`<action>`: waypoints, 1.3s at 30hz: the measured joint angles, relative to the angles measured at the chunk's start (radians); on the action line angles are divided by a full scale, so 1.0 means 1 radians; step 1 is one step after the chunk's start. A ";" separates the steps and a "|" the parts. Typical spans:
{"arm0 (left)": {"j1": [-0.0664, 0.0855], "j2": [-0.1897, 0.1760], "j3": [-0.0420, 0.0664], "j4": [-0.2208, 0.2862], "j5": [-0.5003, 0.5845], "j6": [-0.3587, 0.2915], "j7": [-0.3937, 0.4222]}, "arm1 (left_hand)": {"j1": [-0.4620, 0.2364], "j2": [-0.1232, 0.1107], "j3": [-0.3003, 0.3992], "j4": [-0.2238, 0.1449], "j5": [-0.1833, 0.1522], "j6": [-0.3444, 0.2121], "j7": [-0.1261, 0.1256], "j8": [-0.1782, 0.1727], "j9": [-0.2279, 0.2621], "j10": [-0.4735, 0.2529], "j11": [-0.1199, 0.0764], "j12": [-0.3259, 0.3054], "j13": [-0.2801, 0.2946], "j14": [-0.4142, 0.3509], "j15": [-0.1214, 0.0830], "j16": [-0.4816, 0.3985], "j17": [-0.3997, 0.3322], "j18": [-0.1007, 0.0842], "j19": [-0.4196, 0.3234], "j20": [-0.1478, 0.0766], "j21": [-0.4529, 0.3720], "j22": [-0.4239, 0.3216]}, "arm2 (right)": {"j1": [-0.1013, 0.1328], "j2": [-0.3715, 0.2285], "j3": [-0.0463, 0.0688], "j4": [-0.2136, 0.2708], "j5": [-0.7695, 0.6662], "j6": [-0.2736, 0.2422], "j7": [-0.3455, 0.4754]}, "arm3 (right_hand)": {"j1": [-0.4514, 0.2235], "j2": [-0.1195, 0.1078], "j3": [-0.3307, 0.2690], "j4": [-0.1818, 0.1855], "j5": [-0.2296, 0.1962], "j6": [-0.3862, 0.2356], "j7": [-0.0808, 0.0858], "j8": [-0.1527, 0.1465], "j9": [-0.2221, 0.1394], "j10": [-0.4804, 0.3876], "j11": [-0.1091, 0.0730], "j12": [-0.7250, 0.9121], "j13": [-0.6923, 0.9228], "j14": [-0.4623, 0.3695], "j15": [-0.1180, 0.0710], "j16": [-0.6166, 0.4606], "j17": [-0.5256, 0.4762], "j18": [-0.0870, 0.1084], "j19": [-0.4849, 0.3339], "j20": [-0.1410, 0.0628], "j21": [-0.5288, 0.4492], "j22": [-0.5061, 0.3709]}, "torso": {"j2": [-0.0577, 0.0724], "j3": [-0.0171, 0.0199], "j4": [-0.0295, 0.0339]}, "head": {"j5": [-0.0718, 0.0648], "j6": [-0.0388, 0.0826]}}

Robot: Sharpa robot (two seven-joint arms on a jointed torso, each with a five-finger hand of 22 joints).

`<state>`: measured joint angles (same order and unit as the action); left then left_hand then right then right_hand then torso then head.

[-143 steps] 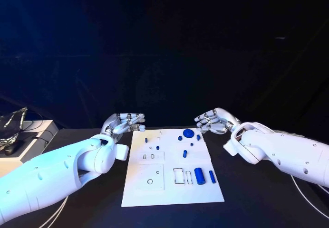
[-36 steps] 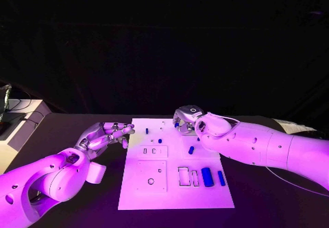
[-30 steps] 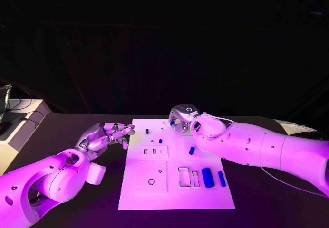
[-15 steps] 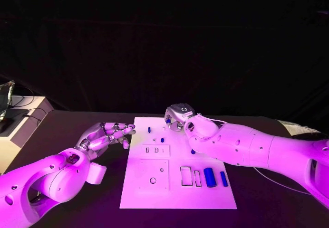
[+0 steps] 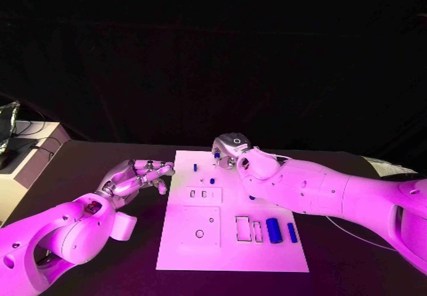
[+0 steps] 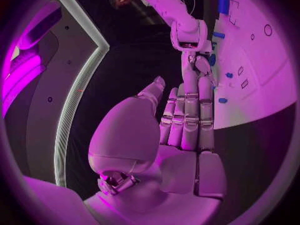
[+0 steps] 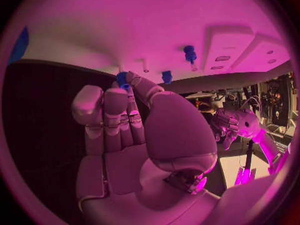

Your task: Assemble the parts on the task board

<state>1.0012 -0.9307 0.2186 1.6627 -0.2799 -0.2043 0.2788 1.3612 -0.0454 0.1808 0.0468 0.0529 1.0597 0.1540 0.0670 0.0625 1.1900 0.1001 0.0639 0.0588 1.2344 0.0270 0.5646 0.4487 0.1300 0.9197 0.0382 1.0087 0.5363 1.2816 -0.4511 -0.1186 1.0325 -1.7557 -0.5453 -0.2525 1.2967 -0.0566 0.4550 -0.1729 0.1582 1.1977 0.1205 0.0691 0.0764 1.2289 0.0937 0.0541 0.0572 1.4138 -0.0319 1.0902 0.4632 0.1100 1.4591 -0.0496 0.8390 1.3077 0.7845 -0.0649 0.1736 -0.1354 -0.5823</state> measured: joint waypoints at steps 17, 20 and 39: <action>0.000 0.001 0.000 -0.002 -0.002 0.005 -0.004 | 0.000 0.000 -0.003 -0.003 0.000 0.000 0.000 0.000 0.000 0.000 0.000 0.000 0.000 0.000 0.000 0.004 -0.001 0.000 0.000 0.000 0.000 -0.004 | -0.001 0.007 0.000 -0.016 -0.011 0.003 -0.004 | 0.000 0.000 -0.001 -0.001 0.005 0.000 0.000 0.000 -0.001 -0.002 -0.002 0.002 0.000 0.000 0.000 -0.004 0.000 0.000 0.000 0.000 -0.008 0.000 | 0.006 -0.0028 0.0024 | -0.003 0.003; 0.000 0.001 0.000 -0.002 -0.002 0.006 -0.005 | 0.000 0.000 -0.003 -0.003 0.000 0.000 0.000 0.000 0.000 0.000 0.000 0.000 0.000 0.000 0.000 0.004 -0.001 0.000 0.000 0.000 0.000 -0.004 | -0.001 0.009 0.000 -0.019 -0.013 0.006 -0.002 | 0.000 0.000 -0.001 -0.001 0.005 -0.003 0.003 0.000 -0.003 -0.002 -0.002 0.001 0.000 0.000 0.000 -0.008 0.000 0.000 0.000 0.000 -0.015 0.000 | 0.007 -0.0031 0.0028 | -0.003 0.003; 0.000 -0.001 0.000 -0.005 -0.003 0.011 -0.013 | 0.000 0.000 -0.008 -0.003 0.000 -0.004 0.004 0.000 0.000 -0.011 0.004 0.000 0.000 0.000 0.000 0.004 -0.004 0.000 -0.003 0.003 0.004 -0.007 | -0.003 -0.005 -0.001 -0.013 -0.002 -0.022 0.022 | 0.085 -0.077 -0.156 0.069 0.036 -0.172 0.002 -0.004 -0.011 -0.280 0.037 0.005 0.002 0.002 0.034 -0.113 -0.040 0.054 0.005 0.041 -0.458 -0.050 | 0.009 -0.0043 0.0040 | -0.001 0.008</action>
<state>1.0014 -0.9321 0.2190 1.6578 -0.2829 -0.1934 0.2661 1.3612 -0.0454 0.1724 0.0442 0.0529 1.0560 0.1577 0.0670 0.0625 1.1793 0.1036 0.0639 0.0588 1.2344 0.0270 0.5690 0.4451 0.1299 0.9166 0.0412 1.0124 0.5295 1.2791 -0.4560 -0.1194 1.0194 -1.7580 -0.5678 -0.2305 1.3816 -0.1340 0.2988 -0.1041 0.1945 1.0260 0.1230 0.0652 0.0655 0.9489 0.1312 0.0593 0.0589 1.4158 0.0023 0.9772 0.4232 0.1644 1.4645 -0.0085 0.3807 1.2578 0.7936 -0.0692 0.1777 -0.1363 -0.5742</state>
